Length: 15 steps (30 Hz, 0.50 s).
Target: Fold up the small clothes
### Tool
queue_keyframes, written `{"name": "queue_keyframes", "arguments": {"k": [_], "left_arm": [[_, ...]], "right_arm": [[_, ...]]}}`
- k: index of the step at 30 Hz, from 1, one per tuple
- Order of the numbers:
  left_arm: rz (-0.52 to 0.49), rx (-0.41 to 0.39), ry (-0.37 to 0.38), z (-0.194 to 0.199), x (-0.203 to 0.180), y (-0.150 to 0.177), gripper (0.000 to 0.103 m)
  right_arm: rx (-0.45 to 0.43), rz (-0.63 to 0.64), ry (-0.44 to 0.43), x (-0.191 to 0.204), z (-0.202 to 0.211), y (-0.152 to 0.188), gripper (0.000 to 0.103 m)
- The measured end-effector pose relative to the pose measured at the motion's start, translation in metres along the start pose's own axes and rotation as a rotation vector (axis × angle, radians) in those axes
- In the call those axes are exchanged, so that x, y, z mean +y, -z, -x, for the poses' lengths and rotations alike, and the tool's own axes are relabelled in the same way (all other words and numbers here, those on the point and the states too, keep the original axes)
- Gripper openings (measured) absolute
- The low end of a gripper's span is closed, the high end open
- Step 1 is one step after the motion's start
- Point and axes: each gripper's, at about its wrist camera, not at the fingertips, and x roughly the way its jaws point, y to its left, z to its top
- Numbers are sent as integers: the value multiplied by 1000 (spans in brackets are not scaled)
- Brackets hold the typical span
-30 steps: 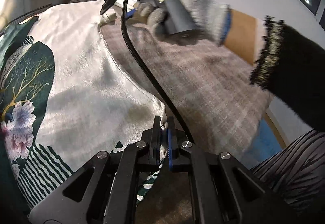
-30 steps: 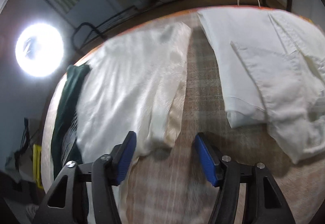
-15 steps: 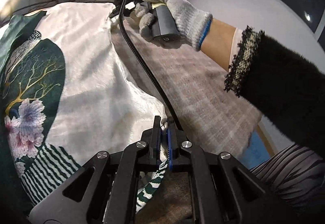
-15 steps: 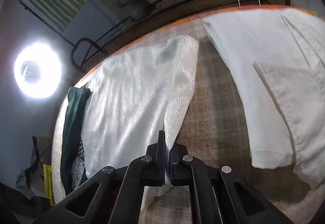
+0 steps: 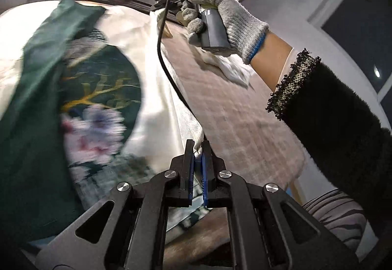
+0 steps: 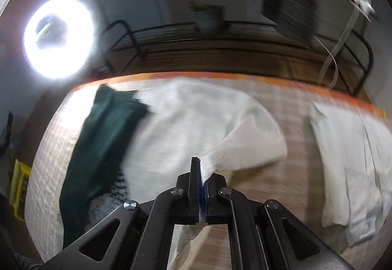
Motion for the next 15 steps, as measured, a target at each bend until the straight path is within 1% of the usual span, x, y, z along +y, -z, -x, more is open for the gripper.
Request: {"name": "queue_keyframes", "arguments": {"k": [5,8,10,12,13,15], "left_arm": [[83,-34,-46,32,31,4,3],[131,-42,-76,44,49,10,3],[164,-51,-90,54,61,12,3],[169,-51,-112,61,69,15,3],[177,-46,-130,62,74,17,3],[199,-41,-145,62,83,20,3]], "right_arm": [[34,172,28,80,-20,-6,0],[67,236,30,116,-39,-7,0],[86,263,30,138,-51,-5,0],[99,289,35,156,-61,-4,0],[107,300,40,163,-66,-3,0],[129,320,58,174,-79,0,0]]}}
